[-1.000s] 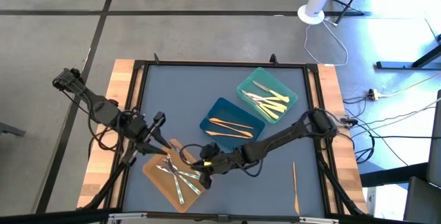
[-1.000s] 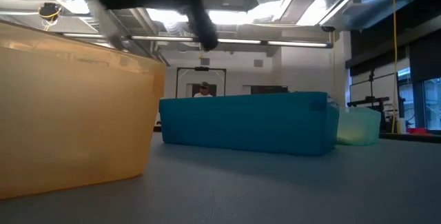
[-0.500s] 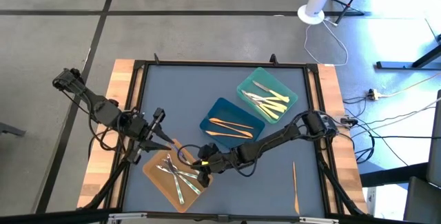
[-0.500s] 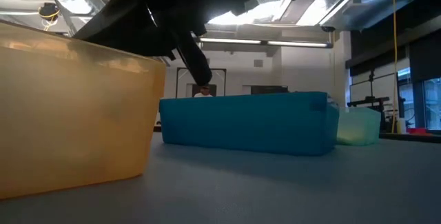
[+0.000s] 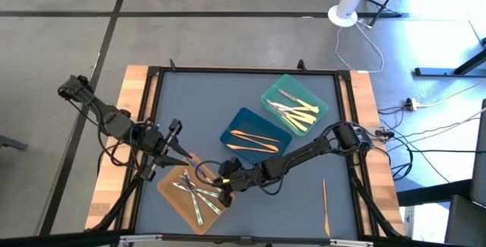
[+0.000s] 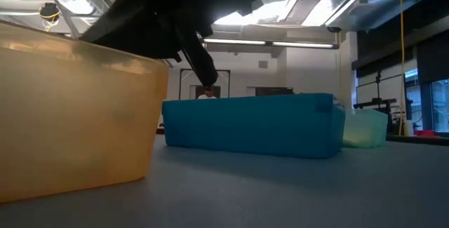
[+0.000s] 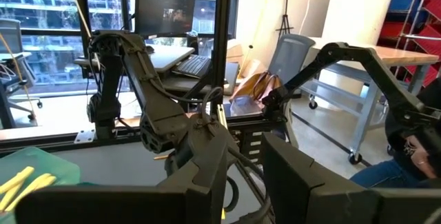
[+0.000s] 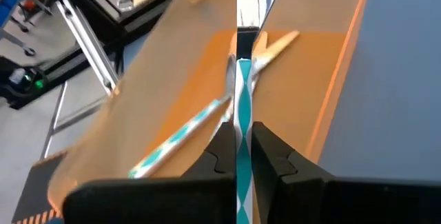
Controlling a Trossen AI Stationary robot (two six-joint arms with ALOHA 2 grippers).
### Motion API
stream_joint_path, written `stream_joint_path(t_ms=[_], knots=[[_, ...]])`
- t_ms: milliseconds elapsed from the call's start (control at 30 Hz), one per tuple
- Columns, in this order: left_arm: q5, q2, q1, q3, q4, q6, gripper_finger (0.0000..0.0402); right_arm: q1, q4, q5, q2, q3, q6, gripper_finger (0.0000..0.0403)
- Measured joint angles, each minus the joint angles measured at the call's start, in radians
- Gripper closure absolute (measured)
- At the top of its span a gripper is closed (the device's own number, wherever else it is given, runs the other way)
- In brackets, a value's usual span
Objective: Sort silverware by color (type)
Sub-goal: Put the blue knife into the orange bin
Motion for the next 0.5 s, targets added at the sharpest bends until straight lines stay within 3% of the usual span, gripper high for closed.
stream_joint_path(t_ms=[500], knots=[[0.000,0.000,0.000,0.000,0.000,-0.001,0.0318,0.000,-0.050,-0.002,0.000,0.000,0.000,0.0395]])
